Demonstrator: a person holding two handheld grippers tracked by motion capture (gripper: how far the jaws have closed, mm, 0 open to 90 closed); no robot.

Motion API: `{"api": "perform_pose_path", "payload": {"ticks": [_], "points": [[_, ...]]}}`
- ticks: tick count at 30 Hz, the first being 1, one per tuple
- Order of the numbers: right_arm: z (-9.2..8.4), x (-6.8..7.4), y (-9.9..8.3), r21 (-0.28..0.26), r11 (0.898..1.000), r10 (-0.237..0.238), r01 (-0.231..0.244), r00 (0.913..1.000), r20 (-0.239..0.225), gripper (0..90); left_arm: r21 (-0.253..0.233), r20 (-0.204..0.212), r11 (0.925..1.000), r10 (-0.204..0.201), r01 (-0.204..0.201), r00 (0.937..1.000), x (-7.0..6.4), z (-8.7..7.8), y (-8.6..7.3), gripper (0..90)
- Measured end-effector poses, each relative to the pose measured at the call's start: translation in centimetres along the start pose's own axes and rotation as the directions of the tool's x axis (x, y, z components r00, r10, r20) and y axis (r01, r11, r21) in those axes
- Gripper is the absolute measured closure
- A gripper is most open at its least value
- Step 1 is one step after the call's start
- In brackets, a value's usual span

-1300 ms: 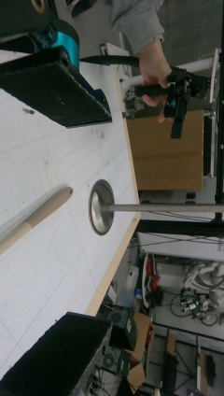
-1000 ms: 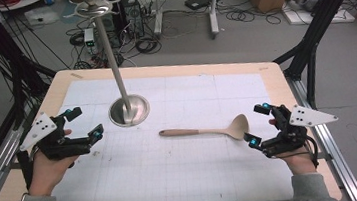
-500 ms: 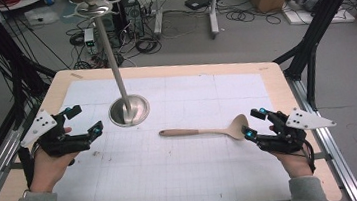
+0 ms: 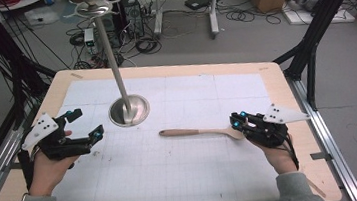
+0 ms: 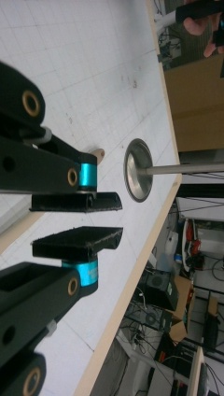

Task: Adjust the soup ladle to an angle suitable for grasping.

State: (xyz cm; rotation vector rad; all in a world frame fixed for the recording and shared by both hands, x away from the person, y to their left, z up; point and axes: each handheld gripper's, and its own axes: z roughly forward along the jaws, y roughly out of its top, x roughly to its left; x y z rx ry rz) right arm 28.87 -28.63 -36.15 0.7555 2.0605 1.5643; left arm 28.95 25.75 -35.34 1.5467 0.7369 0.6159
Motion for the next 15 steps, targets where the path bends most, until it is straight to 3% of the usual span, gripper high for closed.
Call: {"api": "perform_pose_path", "payload": {"ticks": [3,10,15], "points": [[0.7,-0.1,0.1,0.018,1.000,-0.007,0.007,1.0000,-0.001,88.7,0.007,-0.005,1.0000,0.000,0.001,1.0000,-0.1,-0.3,-0.3,5.5],[2.4,-0.6,0.3,0.052,0.998,0.034,-0.032,0.9992,-0.021,89.1,0.026,-0.016,0.9996,0.005,-0.005,0.9999,-0.2,-0.8,-0.7,5.5],[3.8,-0.6,0.2,0.098,0.995,0.020,-0.018,0.9996,-0.021,89.2,0.035,-0.015,0.9994,0.010,-0.009,0.9998,-0.3,-1.0,-0.9,5.5]]}}
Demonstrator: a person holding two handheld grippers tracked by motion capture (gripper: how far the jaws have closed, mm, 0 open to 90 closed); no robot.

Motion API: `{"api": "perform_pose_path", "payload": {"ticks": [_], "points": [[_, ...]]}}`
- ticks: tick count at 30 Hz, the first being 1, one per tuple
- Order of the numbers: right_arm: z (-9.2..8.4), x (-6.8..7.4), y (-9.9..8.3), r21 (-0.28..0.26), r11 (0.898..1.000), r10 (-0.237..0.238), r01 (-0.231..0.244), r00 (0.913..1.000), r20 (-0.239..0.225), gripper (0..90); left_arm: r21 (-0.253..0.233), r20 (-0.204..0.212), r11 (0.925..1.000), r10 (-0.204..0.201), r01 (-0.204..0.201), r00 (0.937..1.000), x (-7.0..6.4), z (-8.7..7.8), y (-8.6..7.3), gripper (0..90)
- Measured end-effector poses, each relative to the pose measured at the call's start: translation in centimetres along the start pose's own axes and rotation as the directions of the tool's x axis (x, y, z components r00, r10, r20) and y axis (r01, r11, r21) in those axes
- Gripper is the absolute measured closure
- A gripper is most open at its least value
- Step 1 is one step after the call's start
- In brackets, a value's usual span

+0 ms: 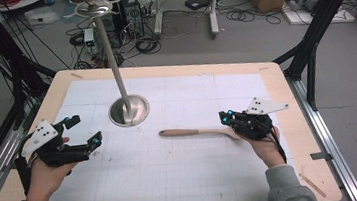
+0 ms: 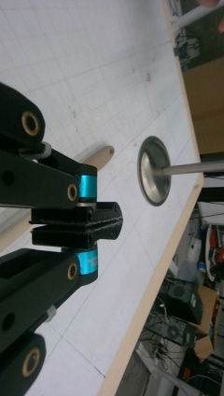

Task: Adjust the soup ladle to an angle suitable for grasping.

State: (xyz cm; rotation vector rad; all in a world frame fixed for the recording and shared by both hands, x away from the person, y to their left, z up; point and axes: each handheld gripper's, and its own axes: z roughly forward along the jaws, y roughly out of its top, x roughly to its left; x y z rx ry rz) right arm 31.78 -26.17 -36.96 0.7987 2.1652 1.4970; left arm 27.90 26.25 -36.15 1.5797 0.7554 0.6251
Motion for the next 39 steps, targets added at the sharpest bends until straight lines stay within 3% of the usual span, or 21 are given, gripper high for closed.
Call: {"api": "perform_pose_path", "payload": {"ticks": [7,12,22,32,39], "points": [[3.2,0.2,-0.2,0.090,0.995,-0.034,0.035,0.9993,-0.018,89.3,-0.010,-0.006,0.9999,-0.006,0.006,1.0000,0.1,-0.3,0.1,5.5],[5.3,0.2,-0.3,0.148,0.988,-0.038,0.039,0.9992,-0.007,89.5,-0.002,-0.004,1.0000,-0.004,0.004,1.0000,0.0,-0.2,-0.1,5.5],[7.6,-0.4,-1.1,0.222,0.975,-0.026,0.023,0.9996,0.007,89.6,-0.003,-0.003,0.9999,-0.011,0.011,0.9999,0.2,-0.3,-0.2,5.5],[9.6,-0.5,-2.3,0.348,0.938,-0.025,0.009,0.9989,0.039,89.6,-0.006,-0.004,0.9999,-0.011,0.011,0.9999,0.3,-0.5,-0.1,5.5],[9.9,-1.1,-2.8,0.383,0.923,-0.012,-0.016,0.9974,0.070,89.8,0.004,0.003,1.0000,-0.007,0.007,1.0000,0.2,-0.3,-0.3,5.5]]}}
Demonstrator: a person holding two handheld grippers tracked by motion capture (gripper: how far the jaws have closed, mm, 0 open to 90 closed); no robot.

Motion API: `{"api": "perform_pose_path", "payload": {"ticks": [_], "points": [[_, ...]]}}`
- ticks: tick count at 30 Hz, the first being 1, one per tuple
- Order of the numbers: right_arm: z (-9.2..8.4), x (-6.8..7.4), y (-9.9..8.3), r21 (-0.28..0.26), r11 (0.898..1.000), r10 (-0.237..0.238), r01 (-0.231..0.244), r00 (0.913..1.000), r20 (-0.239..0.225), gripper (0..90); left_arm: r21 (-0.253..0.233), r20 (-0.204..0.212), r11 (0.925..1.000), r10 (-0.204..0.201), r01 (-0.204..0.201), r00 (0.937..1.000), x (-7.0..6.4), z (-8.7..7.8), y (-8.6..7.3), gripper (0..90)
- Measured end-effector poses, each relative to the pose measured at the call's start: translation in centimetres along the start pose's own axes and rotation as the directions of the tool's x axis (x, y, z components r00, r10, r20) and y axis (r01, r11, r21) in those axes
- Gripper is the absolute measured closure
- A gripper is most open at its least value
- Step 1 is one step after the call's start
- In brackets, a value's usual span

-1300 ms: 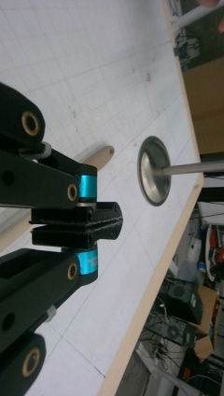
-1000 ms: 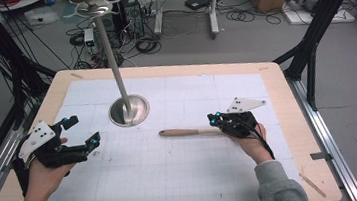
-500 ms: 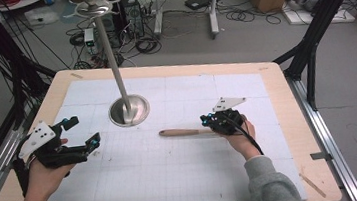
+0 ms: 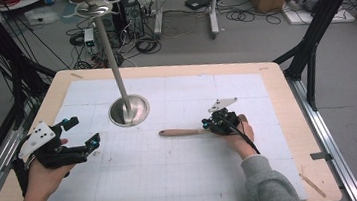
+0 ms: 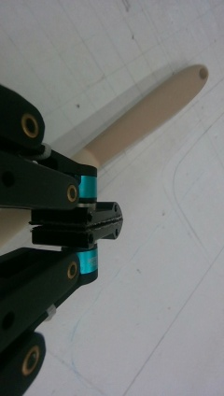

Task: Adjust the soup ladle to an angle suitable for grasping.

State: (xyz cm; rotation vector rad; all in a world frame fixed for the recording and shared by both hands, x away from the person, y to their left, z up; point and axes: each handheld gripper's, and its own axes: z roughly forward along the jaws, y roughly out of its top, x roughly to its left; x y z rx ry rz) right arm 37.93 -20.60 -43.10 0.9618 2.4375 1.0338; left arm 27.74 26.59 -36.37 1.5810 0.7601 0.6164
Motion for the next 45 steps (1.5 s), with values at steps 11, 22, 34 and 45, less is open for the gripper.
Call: {"api": "perform_pose_path", "payload": {"ticks": [11,22,34,45], "points": [[0.8,0.1,0.0,0.078,0.997,0.013,-0.016,0.9988,0.047,89.9,0.002,0.000,1.0000,0.001,-0.001,1.0000,0.0,-0.1,0.0,5.5],[0.7,-0.3,-0.2,0.108,0.988,0.105,-0.113,0.9914,0.078,90.0,-0.004,-0.003,1.0000,0.000,0.000,1.0000,0.1,-0.3,0.1,5.5],[0.2,0.0,-0.3,0.133,0.963,0.226,-0.236,0.9704,0.085,90.0,-0.007,-0.003,1.0000,0.002,-0.002,1.0000,0.1,-0.4,0.2,5.5],[-0.2,0.3,-0.6,0.126,0.955,0.261,-0.270,0.9620,0.079,90.0,-0.007,0.000,1.0000,-0.001,0.001,1.0000,0.0,-0.4,0.3,5.5]]}}
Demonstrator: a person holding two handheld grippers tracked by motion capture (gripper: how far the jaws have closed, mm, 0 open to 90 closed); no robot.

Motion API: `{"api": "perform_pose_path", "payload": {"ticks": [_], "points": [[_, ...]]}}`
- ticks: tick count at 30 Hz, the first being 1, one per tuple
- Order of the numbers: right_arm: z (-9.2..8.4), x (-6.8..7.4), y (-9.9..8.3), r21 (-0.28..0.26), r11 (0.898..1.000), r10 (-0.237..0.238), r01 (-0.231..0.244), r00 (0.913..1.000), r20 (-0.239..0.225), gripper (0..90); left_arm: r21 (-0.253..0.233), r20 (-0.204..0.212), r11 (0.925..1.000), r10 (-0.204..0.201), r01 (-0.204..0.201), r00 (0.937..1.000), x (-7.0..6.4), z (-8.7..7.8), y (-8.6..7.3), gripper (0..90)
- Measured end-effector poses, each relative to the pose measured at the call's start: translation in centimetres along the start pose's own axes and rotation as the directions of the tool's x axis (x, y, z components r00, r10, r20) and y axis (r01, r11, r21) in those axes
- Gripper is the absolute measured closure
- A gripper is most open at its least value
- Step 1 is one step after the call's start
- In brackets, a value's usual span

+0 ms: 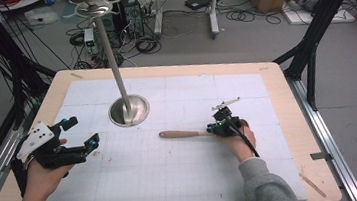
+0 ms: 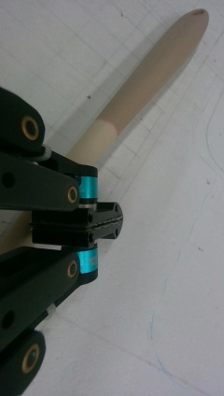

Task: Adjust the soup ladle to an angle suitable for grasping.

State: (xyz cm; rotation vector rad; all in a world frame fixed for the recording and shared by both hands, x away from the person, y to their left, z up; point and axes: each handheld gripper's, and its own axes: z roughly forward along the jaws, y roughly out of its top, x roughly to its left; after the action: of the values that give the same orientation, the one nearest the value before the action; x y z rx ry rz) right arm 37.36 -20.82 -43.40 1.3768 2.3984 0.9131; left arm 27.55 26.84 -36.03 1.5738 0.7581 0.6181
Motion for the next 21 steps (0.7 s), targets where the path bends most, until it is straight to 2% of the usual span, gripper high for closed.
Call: {"api": "perform_pose_path", "payload": {"ticks": [6,10,11,17,21], "points": [[-0.2,-0.1,-0.1,0.013,1.000,-0.025,0.025,0.9990,0.037,90.0,0.005,0.002,1.0000,-0.005,0.005,1.0000,0.1,0.1,-0.2,5.5],[-0.4,-0.3,-0.4,0.013,1.000,-0.022,0.021,0.9976,0.065,90.0,0.004,0.002,1.0000,-0.003,0.003,1.0000,0.0,0.0,-0.1,5.5],[-0.5,-0.4,-0.4,0.015,0.999,-0.036,0.035,0.9968,0.072,90.0,0.002,0.001,1.0000,-0.003,0.003,1.0000,0.0,0.0,-0.1,5.5],[-0.8,-0.7,-0.7,0.029,0.998,-0.052,0.050,0.9926,0.109,90.0,0.004,0.005,1.0000,-0.002,0.002,1.0000,0.0,0.1,-0.1,5.5],[-1.0,-0.8,-0.8,0.046,0.996,-0.078,0.072,0.9862,0.146,90.0,0.003,0.005,1.0000,-0.002,0.002,1.0000,0.0,0.1,-0.1,5.5]]}}
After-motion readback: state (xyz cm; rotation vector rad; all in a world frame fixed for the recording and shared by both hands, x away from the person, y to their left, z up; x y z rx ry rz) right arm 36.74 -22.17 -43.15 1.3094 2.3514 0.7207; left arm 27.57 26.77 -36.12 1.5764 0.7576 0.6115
